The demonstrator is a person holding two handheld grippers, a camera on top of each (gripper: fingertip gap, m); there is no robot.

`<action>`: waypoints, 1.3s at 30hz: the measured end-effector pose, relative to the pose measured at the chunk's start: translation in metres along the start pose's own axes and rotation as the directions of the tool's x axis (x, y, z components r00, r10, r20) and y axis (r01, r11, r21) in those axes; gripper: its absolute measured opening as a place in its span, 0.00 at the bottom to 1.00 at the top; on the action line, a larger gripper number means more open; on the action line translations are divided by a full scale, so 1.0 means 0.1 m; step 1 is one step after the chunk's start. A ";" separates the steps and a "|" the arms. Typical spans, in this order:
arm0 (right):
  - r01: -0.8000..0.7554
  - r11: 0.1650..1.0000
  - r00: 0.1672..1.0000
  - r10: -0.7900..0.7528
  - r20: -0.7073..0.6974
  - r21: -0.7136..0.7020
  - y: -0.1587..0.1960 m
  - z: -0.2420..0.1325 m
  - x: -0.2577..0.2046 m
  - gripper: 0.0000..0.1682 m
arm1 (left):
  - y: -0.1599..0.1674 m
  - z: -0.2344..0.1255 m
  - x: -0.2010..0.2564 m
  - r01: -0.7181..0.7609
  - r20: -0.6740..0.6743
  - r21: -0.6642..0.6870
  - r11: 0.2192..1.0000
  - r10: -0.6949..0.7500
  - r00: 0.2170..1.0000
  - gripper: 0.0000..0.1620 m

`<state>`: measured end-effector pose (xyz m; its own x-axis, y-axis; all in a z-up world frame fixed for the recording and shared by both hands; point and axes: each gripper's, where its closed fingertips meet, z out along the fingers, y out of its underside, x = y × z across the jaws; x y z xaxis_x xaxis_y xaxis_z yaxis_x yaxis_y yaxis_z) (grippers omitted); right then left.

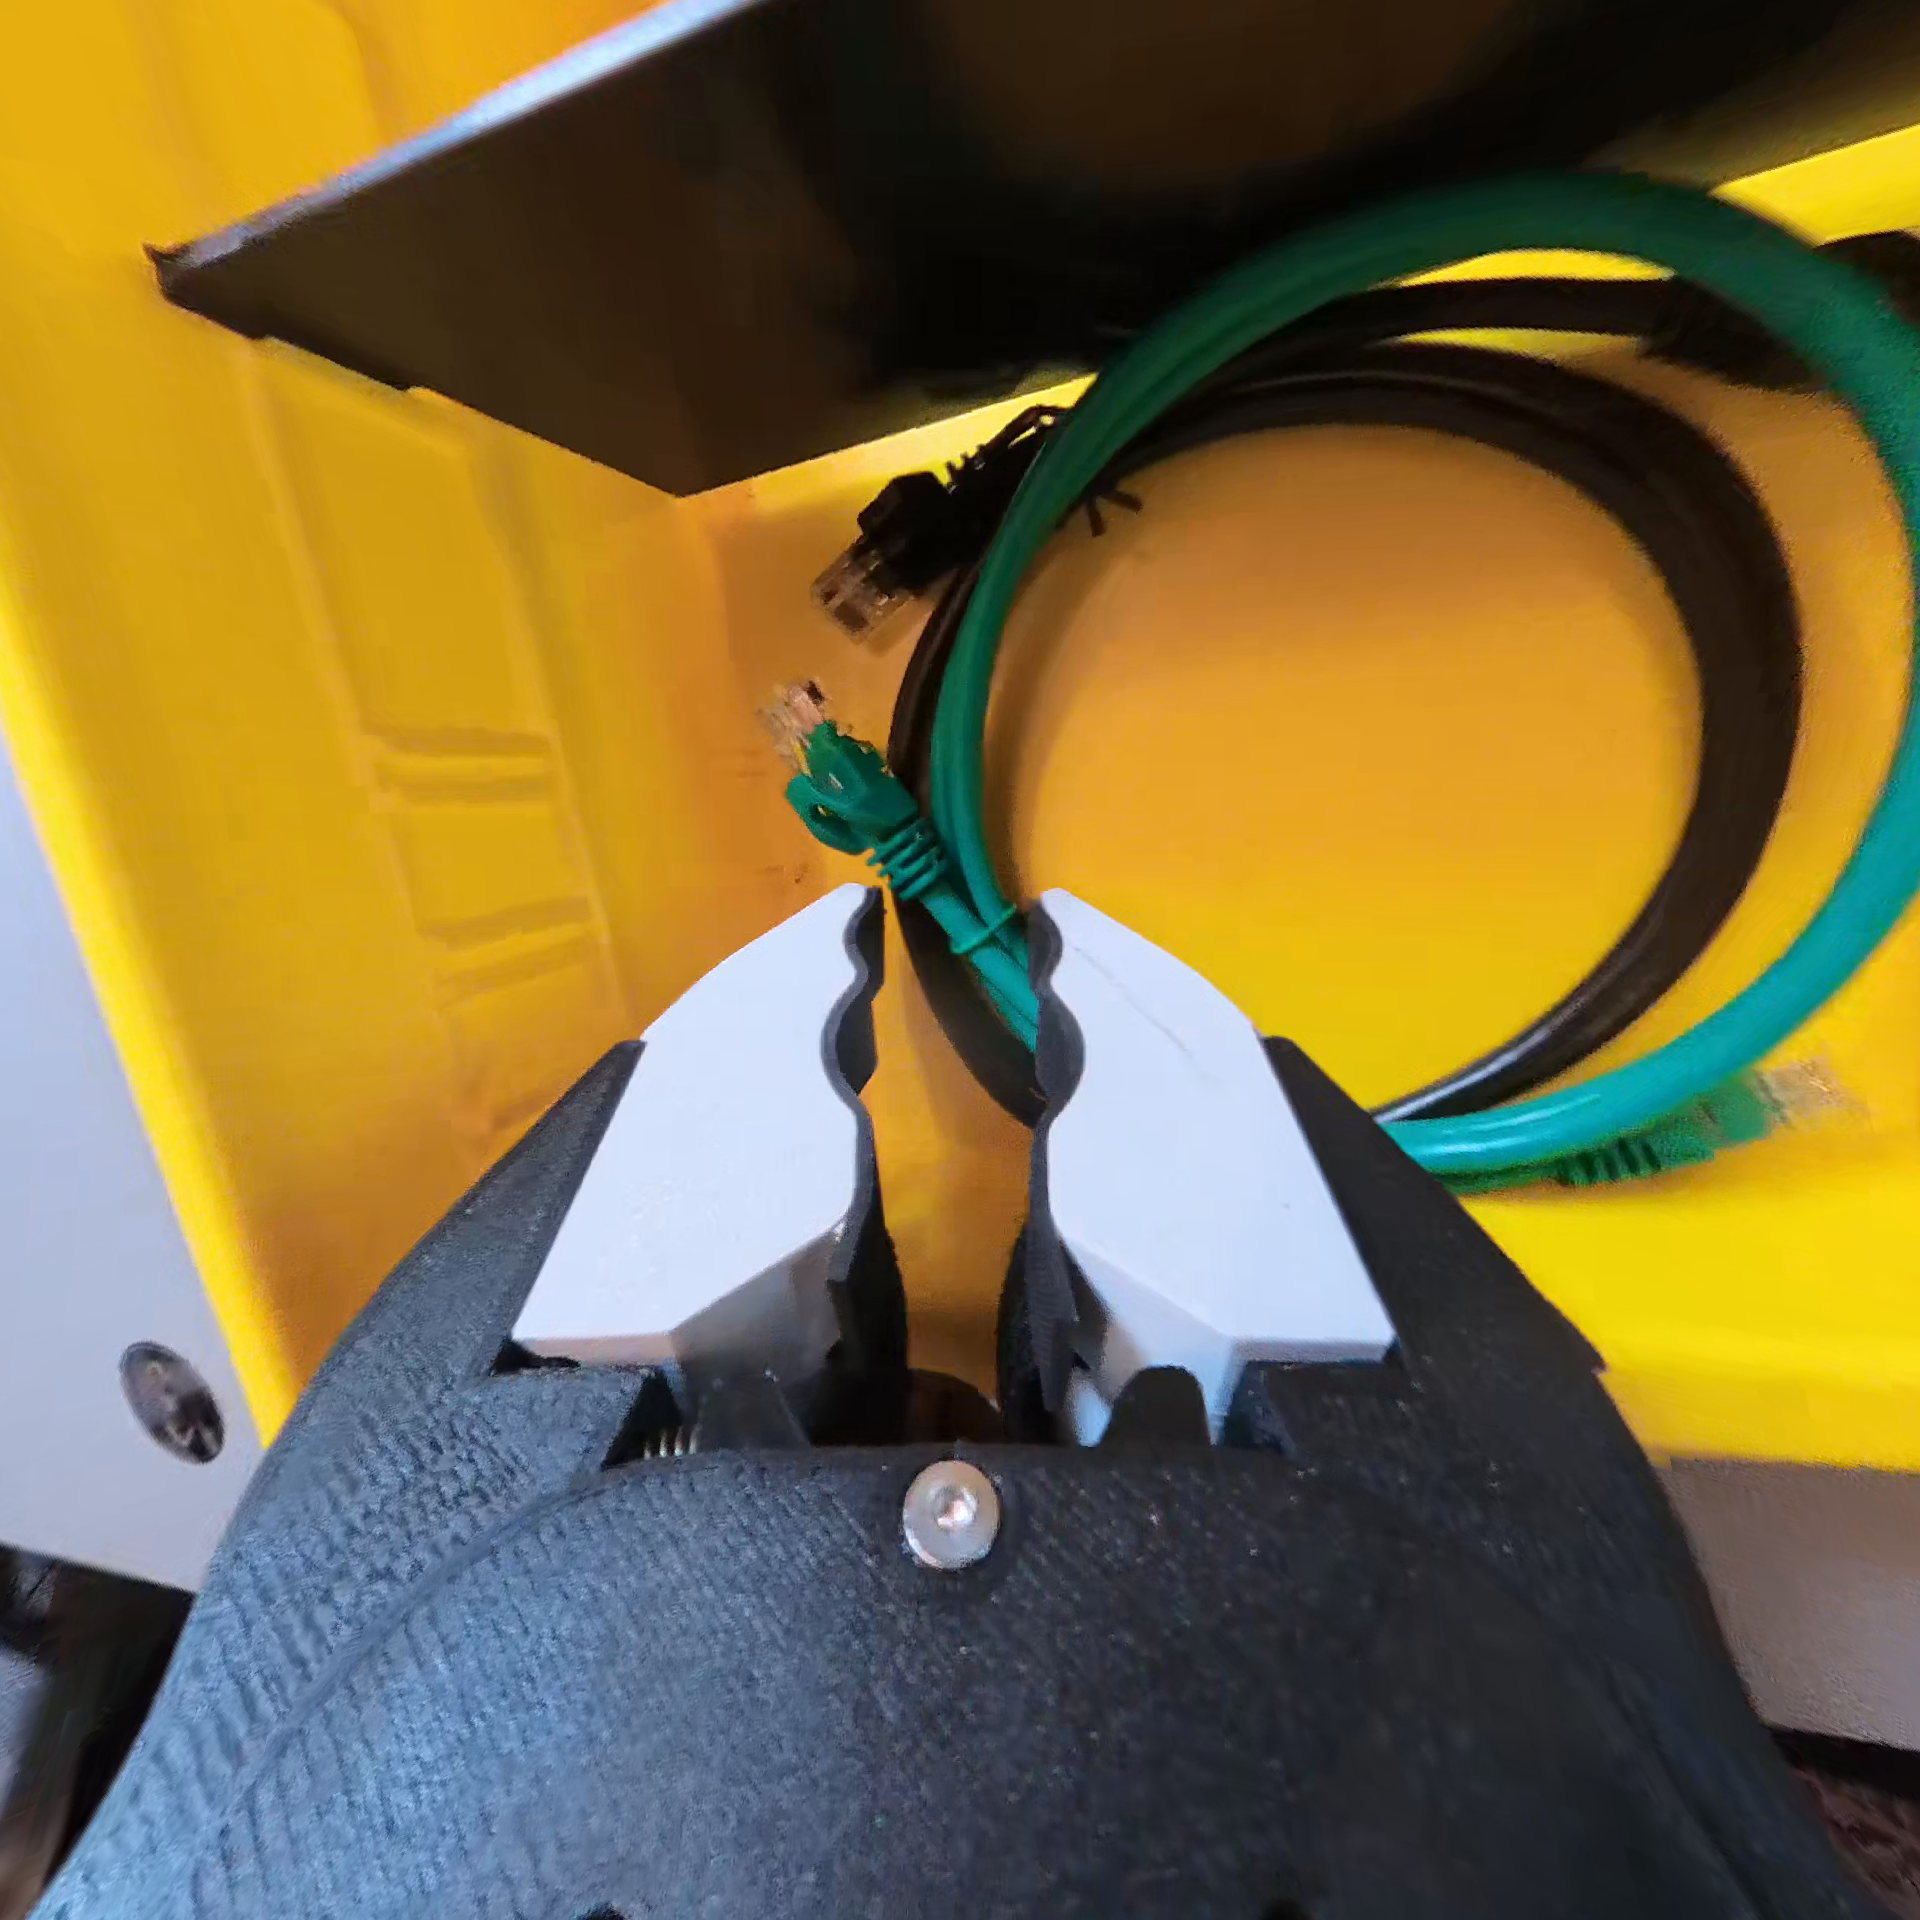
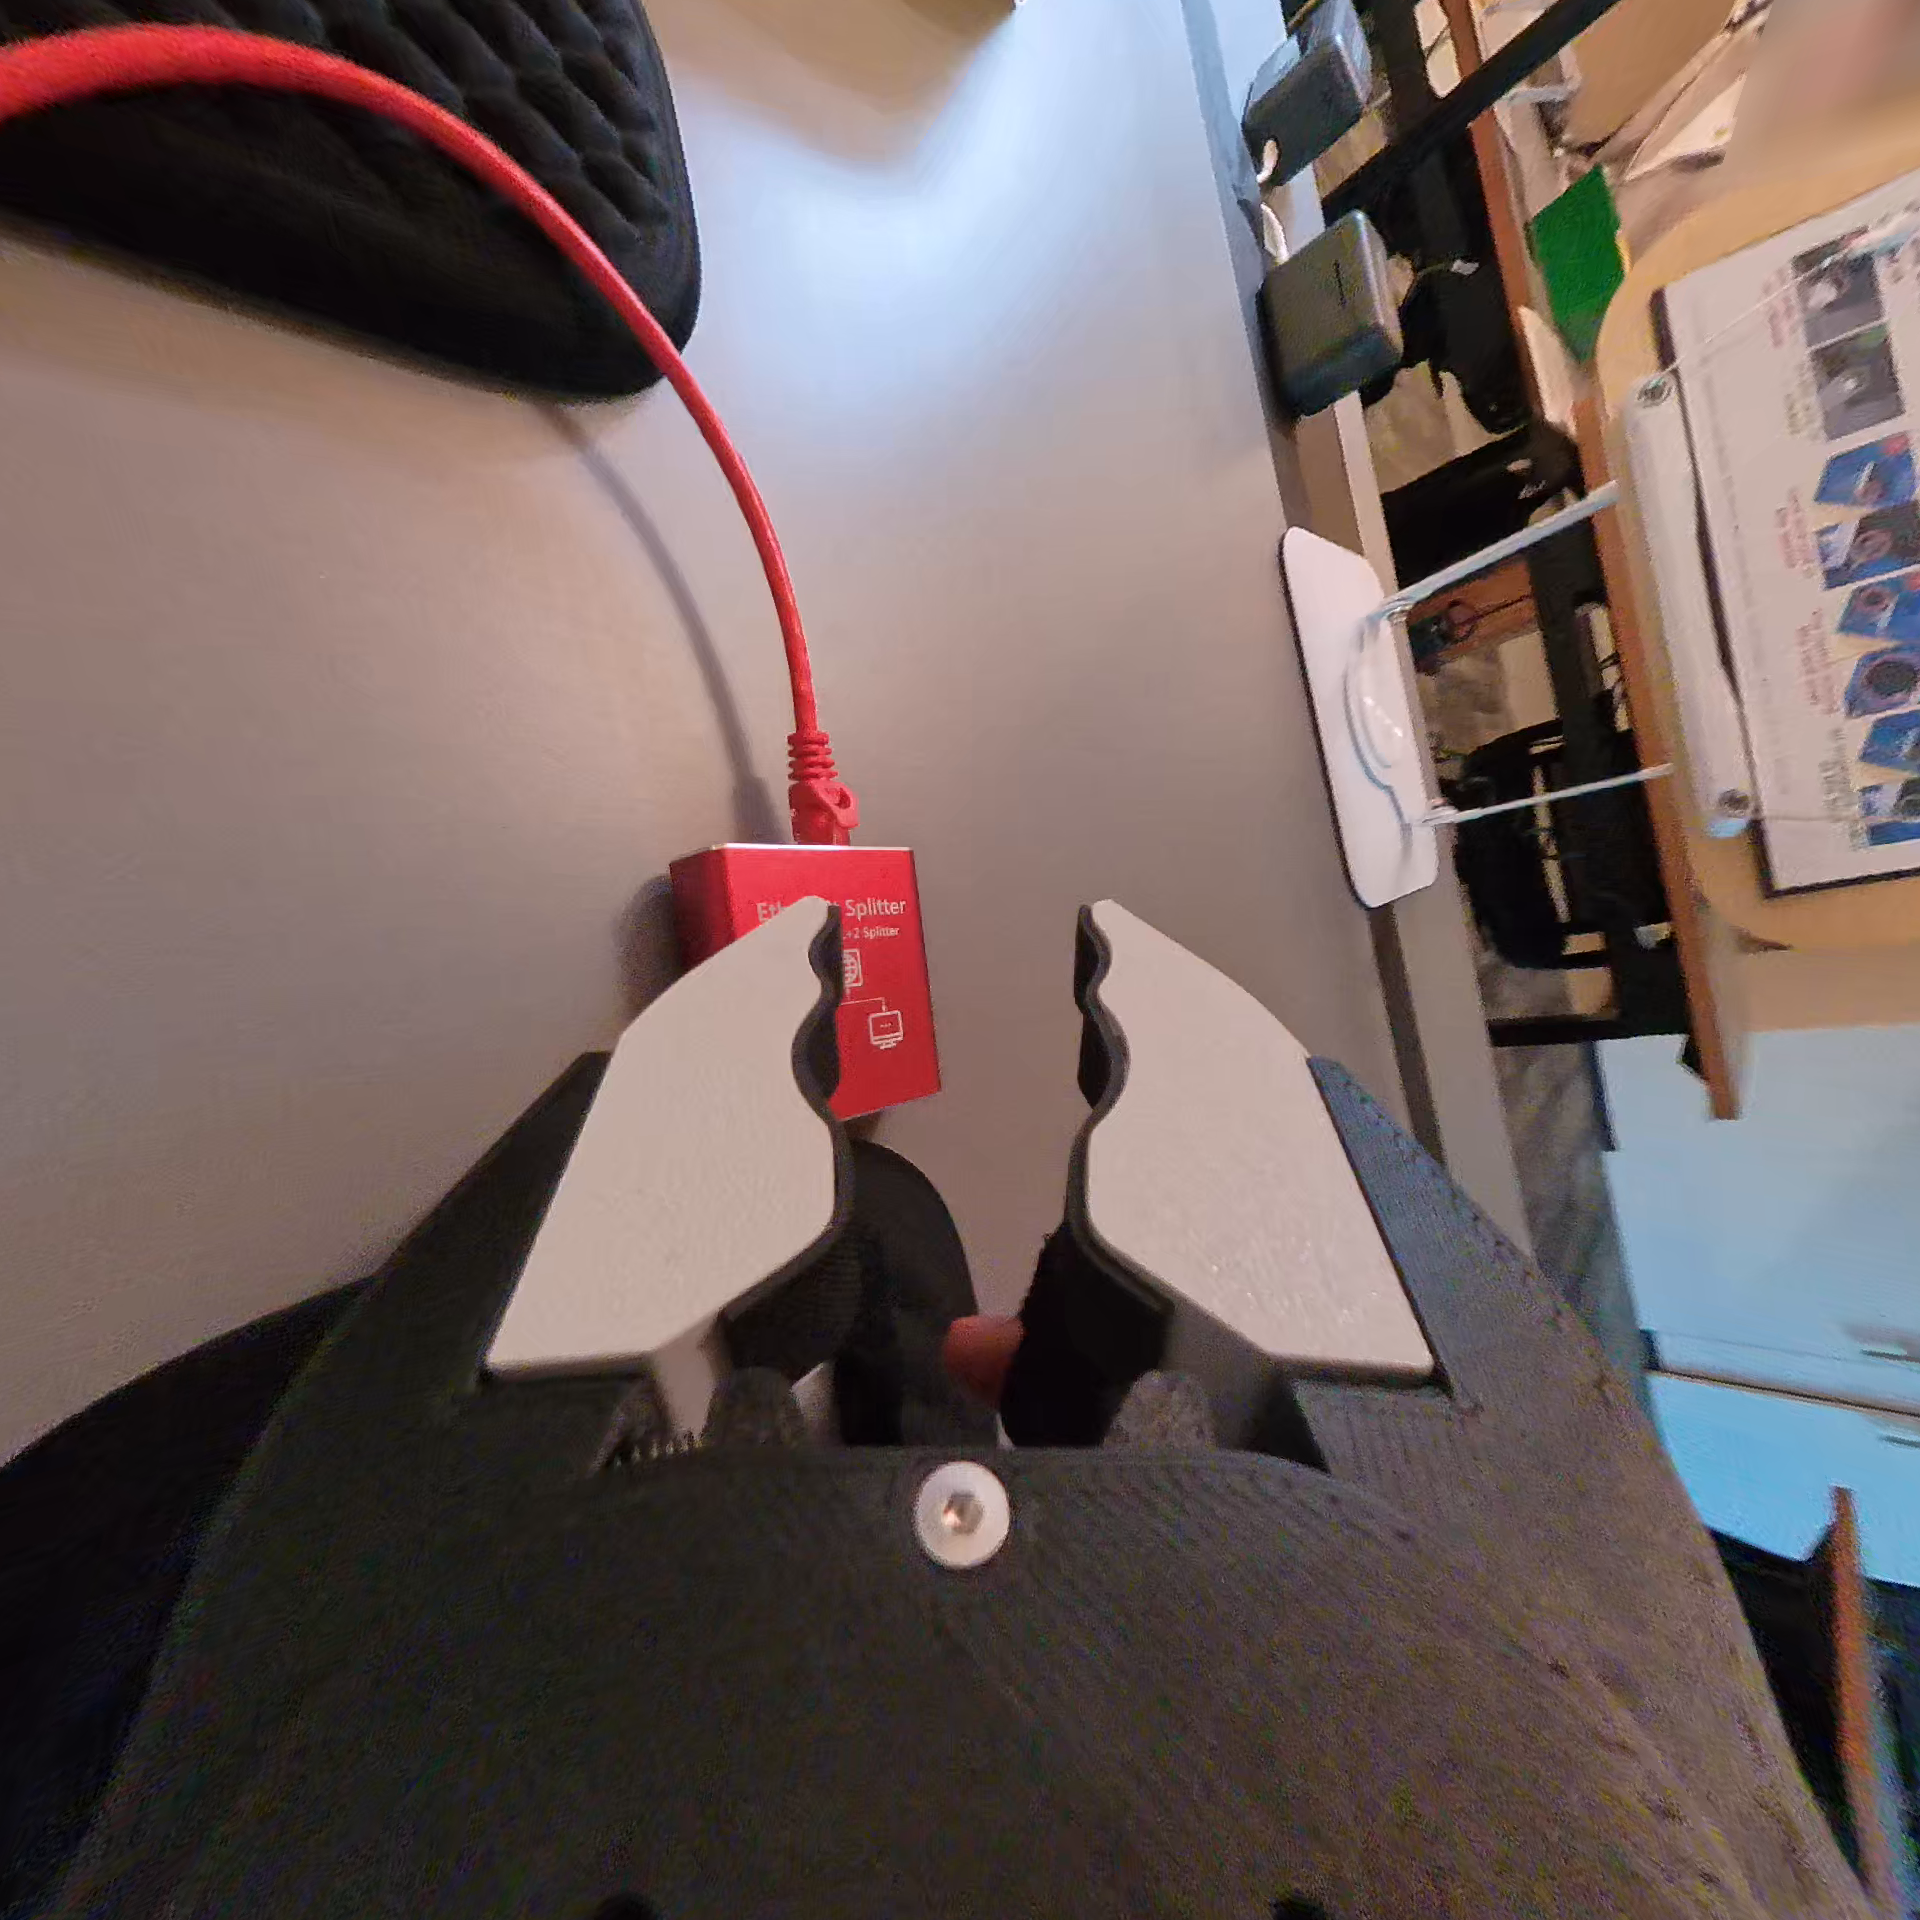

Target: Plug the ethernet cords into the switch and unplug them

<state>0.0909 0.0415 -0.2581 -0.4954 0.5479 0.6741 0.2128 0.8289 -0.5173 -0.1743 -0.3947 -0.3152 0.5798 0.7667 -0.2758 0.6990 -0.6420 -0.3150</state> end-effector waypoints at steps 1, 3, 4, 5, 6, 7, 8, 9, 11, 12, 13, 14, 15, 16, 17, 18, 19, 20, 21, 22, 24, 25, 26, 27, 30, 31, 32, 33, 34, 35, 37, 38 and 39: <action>0.025 1.000 1.000 -0.025 -0.007 -0.001 0.00 0.00 0.00 0.25 | 0.01 0.03 0.00 0.006 -0.001 -0.008 1.000 -0.006 1.000 0.15; 0.052 0.999 0.999 -0.052 -0.016 0.005 -0.02 0.01 -0.01 0.25 | 0.00 0.02 -0.01 0.015 0.007 0.000 1.000 -0.015 1.000 0.13; 0.057 0.998 0.998 -0.057 -0.019 0.008 -0.02 0.02 -0.01 0.24 | -0.01 0.01 -0.02 0.001 0.016 0.010 1.000 -0.001 1.000 0.13; 0.058 0.998 0.998 -0.058 -0.019 0.012 -0.03 0.02 -0.02 0.24 | -0.02 -0.01 -0.02 -0.010 0.027 0.028 1.000 0.009 1.000 0.12; 0.056 0.998 0.998 -0.056 -0.018 0.015 -0.03 0.02 -0.02 0.24 | -0.05 -0.05 -0.03 -0.014 0.041 0.056 0.998 0.012 0.999 0.12; 0.053 0.998 0.998 -0.053 -0.017 0.018 -0.03 0.02 -0.02 0.24 | -0.09 -0.10 -0.06 -0.017 0.062 0.097 0.995 0.011 0.998 0.11; 0.052 0.998 0.998 -0.052 -0.018 0.019 -0.03 0.02 -0.02 0.24 | -0.13 -0.17 -0.08 -0.024 0.079 0.140 0.990 0.013 0.997 0.10; 0.053 0.998 0.998 -0.052 -0.019 0.019 -0.03 0.02 -0.01 0.24 | -0.18 -0.25 -0.10 -0.026 0.091 0.188 0.982 0.009 0.996 0.10; 0.054 0.998 0.998 -0.053 -0.018 0.018 -0.03 0.02 -0.02 0.24 | -0.28 -0.43 -0.11 -0.021 0.092 0.288 0.957 -0.006 0.996 0.09; 0.056 0.998 0.998 -0.056 -0.017 0.018 -0.03 0.02 -0.02 0.24 | -0.34 -0.52 -0.10 -0.025 0.091 0.342 0.939 -0.007 0.996 0.08; 0.059 0.998 0.998 -0.058 -0.016 0.018 -0.04 0.02 -0.03 0.24 | -0.42 -0.63 -0.10 -0.030 0.096 0.399 0.917 -0.010 0.995 0.08; 0.061 0.998 0.998 -0.061 -0.014 0.016 -0.04 0.02 -0.04 0.24 | -0.47 -0.74 -0.10 -0.039 0.109 0.443 0.896 -0.010 0.994 0.08; 0.064 0.998 0.998 -0.064 -0.016 0.016 -0.04 0.03 -0.03 0.24 | -0.52 -0.84 -0.11 -0.054 0.134 0.477 0.877 -0.012 0.991 0.07; 0.067 0.998 0.998 -0.067 -0.019 0.016 -0.05 0.02 -0.03 0.23 | -0.58 -0.94 -0.12 -0.075 0.162 0.511 0.856 -0.011 0.987 0.07; 0.068 0.997 0.997 -0.068 -0.019 0.018 -0.05 0.02 -0.03 0.23 | -0.63 -1.05 -0.11 -0.091 0.179 0.546 0.833 -0.010 0.984 0.07; 0.070 0.997 0.997 -0.069 -0.021 0.018 -0.05 0.01 -0.03 0.23 | -0.68 -1.16 -0.09 -0.104 0.190 0.581 0.807 -0.010 0.982 0.07; 0.071 0.997 0.997 -0.071 -0.024 0.018 -0.06 0.00 -0.02 0.23 | -0.74 -1.28 -0.07 -0.114 0.197 0.619 0.777 -0.014 0.980 0.07; 0.073 0.997 0.997 -0.073 -0.028 0.016 -0.05 -0.01 -0.01 0.23 | -0.78 -1.38 -0.05 -0.113 0.194 0.649 0.753 -0.020 0.981 0.07; 0.074 0.997 0.997 -0.073 -0.032 0.015 -0.05 -0.01 0.00 0.23 | -0.81 -1.47 -0.03 -0.113 0.187 0.669 0.734 -0.019 0.982 0.07; 0.074 0.997 0.997 -0.074 -0.034 0.014 -0.05 -0.02 0.00 0.23 | -0.84 -1.53 -0.01 -0.111 0.178 0.686 0.719 -0.017 0.984 0.07; 0.076 0.997 0.997 -0.076 -0.035 0.010 -0.03 -0.03 0.01 0.23 | -0.89 -1.65 0.02 -0.109 0.160 0.721 0.685 -0.011 0.987 0.07; 0.078 0.997 0.996 -0.077 -0.037 0.010 -0.03 -0.03 0.01 0.23 | -0.91 -1.70 0.05 -0.108 0.145 0.739 0.665 -0.001 0.989 0.07; 0.076 0.997 0.996 -0.075 -0.038 0.013 -0.04 -0.03 0.01 0.22 | -0.94 -1.77 0.09 -0.108 0.130 0.763 0.637 0.013 0.991 0.07; 0.066 0.998 0.997 -0.065 -0.035 0.021 -0.05 -0.03 0.01 0.22 | -0.97 -1.85 0.15 -0.109 0.112 0.789 0.605 0.032 0.993 0.07; -0.008 0.995 1.000 0.010 -0.014 0.096 -0.14 -0.06 0.01 0.22 | -1.05 -2.14 0.39 -0.137 0.084 0.859 0.493 0.127 0.988 0.07; -0.036 0.991 0.999 0.037 -0.004 0.128 -0.19 -0.08 0.02 0.22 | -1.07 -2.25 0.47 -0.163 0.103 0.879 0.449 0.155 0.983 0.07; -0.054 0.987 0.999 0.054 0.001 0.155 -0.22 -0.10 0.02 0.22 | -1.09 -2.35 0.54 -0.187 0.121 0.890 0.416 0.180 0.976 0.07; -0.066 0.982 0.998 0.066 0.007 0.176 -0.26 -0.12 0.03 0.22 | -1.10 -2.42 0.64 -0.208 0.128 0.894 0.397 0.218 0.967 0.07; -0.078 0.977 0.997 0.077 0.015 0.197 -0.29 -0.14 0.03 0.22 | -1.10 -2.47 0.77 -0.226 0.125 0.897 0.380 0.272 0.954 0.07; -0.093 0.971 0.996 0.090 0.024 0.218 -0.32 -0.16 0.03 0.22 | -1.11 -2.53 0.92 -0.241 0.117 0.904 0.353 0.337 0.934 0.07; -0.134 0.953 0.991 0.124 0.053 0.273 -0.41 -0.20 0.02 0.21 | -1.08 -2.63 1.34 -0.267 0.090 0.920 0.287 0.507 0.857 0.07; -0.165 0.936 0.986 0.149 0.076 0.310 -0.48 -0.22 0.02 0.21 | -1.04 -2.65 1.57 -0.274 0.071 0.926 0.260 0.594 0.801 0.07; -0.208 0.912 0.977 0.181 0.110 0.355 -0.56 -0.25 0.01 0.21 | -1.00 -2.67 1.81 -0.274 0.044 0.932 0.238 0.675 0.736 0.07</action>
<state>0.0996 -0.0018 -0.2151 -0.5385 0.6727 0.5074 -0.0015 0.6014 -0.7989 -0.0271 -0.1891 -0.0914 0.8802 0.1307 -0.4562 -0.3828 -0.3726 -0.8454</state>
